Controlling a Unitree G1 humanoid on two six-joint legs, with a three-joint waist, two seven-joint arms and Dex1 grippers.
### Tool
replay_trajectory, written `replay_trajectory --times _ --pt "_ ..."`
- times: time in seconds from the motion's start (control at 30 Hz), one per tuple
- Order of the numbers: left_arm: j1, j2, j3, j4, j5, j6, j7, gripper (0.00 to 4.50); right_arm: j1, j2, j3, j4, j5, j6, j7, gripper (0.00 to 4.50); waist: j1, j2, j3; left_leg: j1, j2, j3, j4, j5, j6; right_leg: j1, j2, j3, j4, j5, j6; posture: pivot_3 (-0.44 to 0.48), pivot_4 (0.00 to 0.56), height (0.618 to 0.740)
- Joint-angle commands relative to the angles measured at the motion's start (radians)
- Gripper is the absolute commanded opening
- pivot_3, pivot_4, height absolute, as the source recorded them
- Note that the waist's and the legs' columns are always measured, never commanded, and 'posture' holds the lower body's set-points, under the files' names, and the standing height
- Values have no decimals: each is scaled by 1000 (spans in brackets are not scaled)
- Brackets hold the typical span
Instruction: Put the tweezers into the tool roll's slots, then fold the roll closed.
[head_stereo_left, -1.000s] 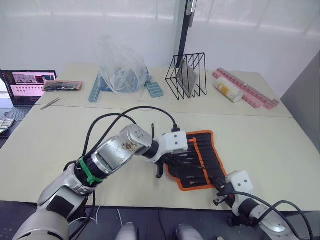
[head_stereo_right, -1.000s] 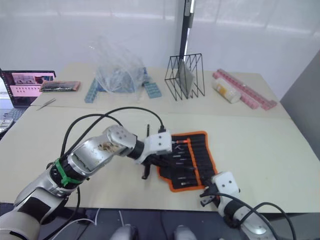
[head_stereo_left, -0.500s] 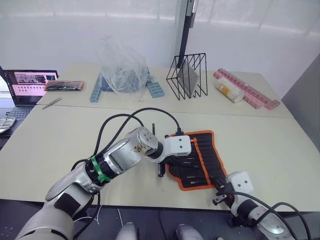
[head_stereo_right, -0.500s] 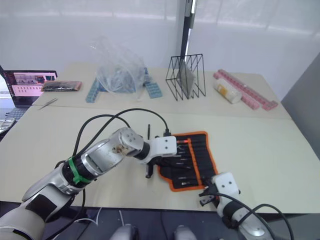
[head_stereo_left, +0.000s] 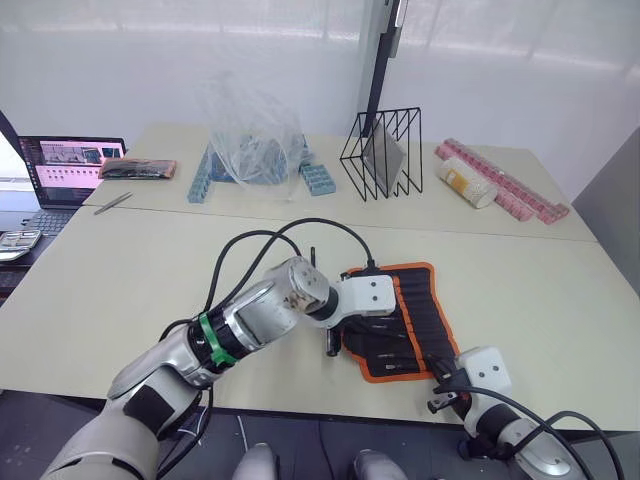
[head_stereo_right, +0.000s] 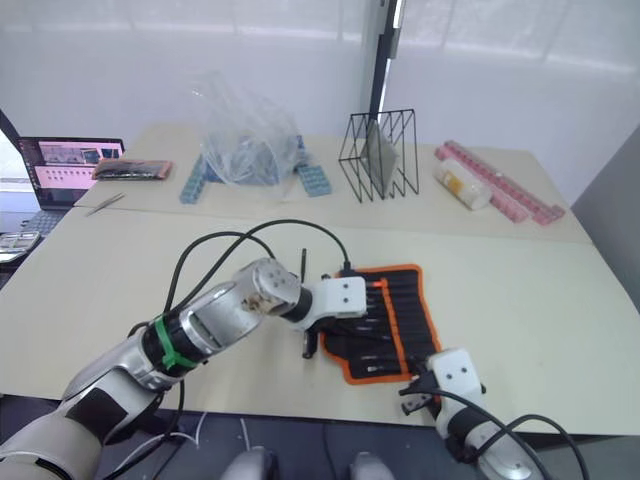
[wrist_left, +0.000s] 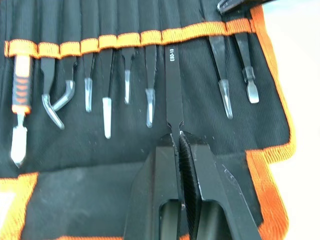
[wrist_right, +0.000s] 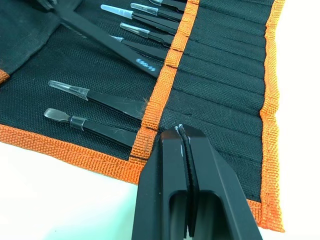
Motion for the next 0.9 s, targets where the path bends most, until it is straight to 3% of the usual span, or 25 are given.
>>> replay_trajectory --times 0.03,0.63,0.9 --pt "-31 -38 -3 25 23 -15 12 29 39 4 39 65 -12 58 5 0 0 0 0 0 0 0 0 0 0 0 0 0 0 0 0 0 150 705" --pt "2 -276 -13 291 84 -192 67 29 44 7 35 61 -10 64 3 0 2 0 -1 0 -1 0 2 0 0 1 0 0 1 0 0 0 150 705" --pt "39 -310 11 379 119 -285 81 29 44 10 38 58 -11 67 -1 0 5 0 -2 0 -1 -1 3 0 0 1 -1 0 2 0 0 0 150 705"
